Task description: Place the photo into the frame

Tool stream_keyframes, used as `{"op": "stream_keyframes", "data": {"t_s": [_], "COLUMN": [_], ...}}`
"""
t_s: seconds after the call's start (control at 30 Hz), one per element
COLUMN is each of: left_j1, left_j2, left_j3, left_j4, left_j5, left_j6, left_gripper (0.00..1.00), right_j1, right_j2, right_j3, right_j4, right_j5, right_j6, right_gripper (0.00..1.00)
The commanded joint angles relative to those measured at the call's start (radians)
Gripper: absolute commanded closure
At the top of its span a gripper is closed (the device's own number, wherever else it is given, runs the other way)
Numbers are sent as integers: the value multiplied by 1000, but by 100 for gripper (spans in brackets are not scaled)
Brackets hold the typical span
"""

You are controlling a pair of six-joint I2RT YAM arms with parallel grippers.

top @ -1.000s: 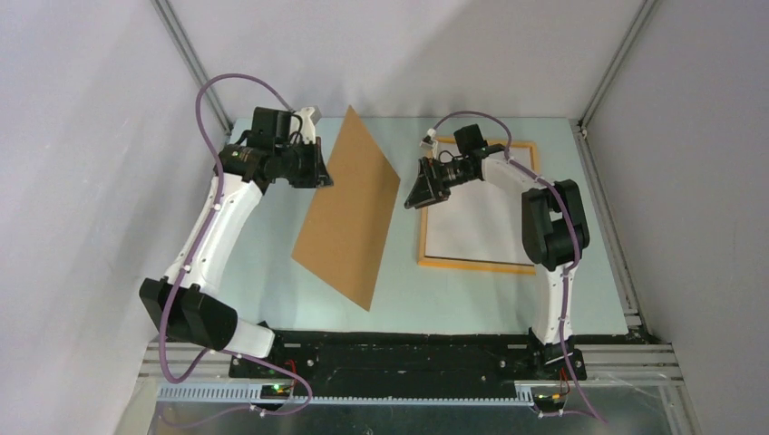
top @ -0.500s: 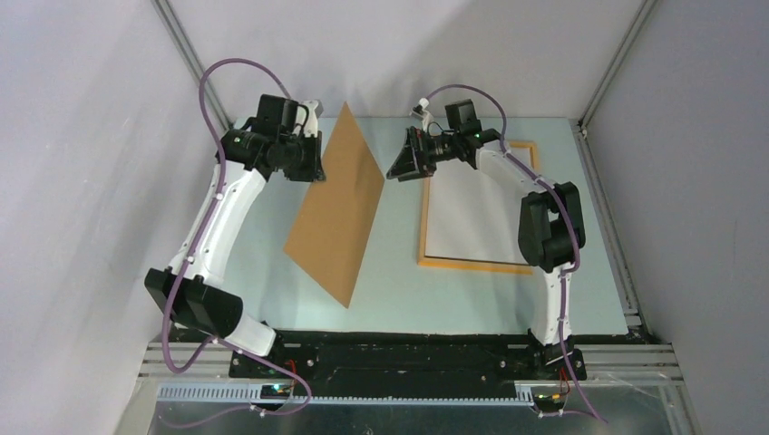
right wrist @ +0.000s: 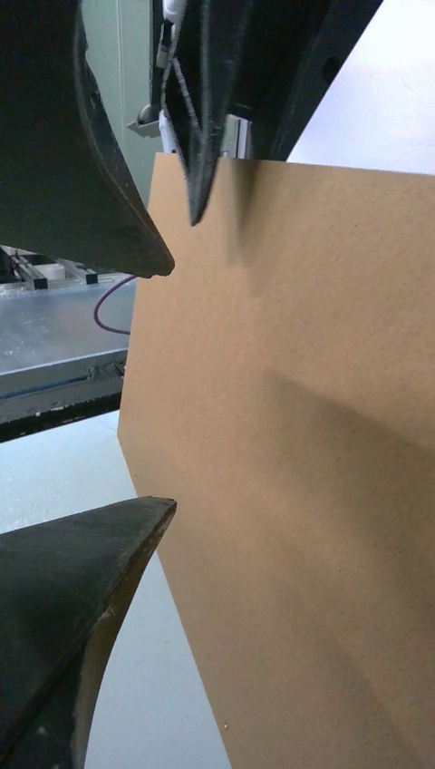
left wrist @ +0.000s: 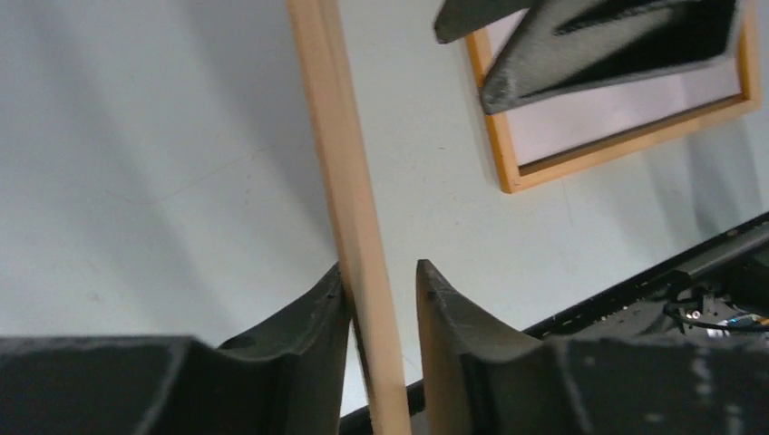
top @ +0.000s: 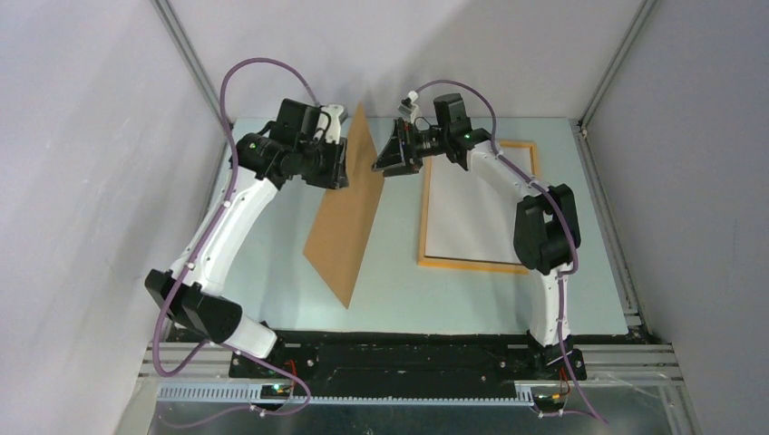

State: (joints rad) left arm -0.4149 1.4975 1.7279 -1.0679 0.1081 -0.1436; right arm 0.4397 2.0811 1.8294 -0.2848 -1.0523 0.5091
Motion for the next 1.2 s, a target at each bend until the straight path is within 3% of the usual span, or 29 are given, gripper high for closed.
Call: {"op": "stream_keyframes", "data": {"t_s": [0.0, 0.13, 0.27, 0.63, 0.97, 1.17], "left_j1": [-42, -66, -91, -166, -177, -176], "left_j2": [-46, -52, -62, -65, -51, -70], "left_j3": [38, 41, 25, 12, 22, 12], "left_j4": [17, 24, 36, 51, 52, 52], "left_j5": [47, 89, 148, 317, 349, 325], "left_j6": [14, 17, 28, 71, 79, 94], "left_gripper": [55, 42, 37, 31, 31, 30], "right_j1": [7, 5, 2, 8, 21, 32], "right_j2": [-81, -116, -153, -231, -286, -315], "right_j3": [38, 21, -4, -10, -112, -160], "right_j4": [93, 135, 179, 48, -52, -98], "right_j5": [-15, -11, -2, 150, 273, 335], "right_j6": [94, 146, 200, 148, 78, 19], "right_gripper": [4, 4, 4, 2, 2, 7]}}
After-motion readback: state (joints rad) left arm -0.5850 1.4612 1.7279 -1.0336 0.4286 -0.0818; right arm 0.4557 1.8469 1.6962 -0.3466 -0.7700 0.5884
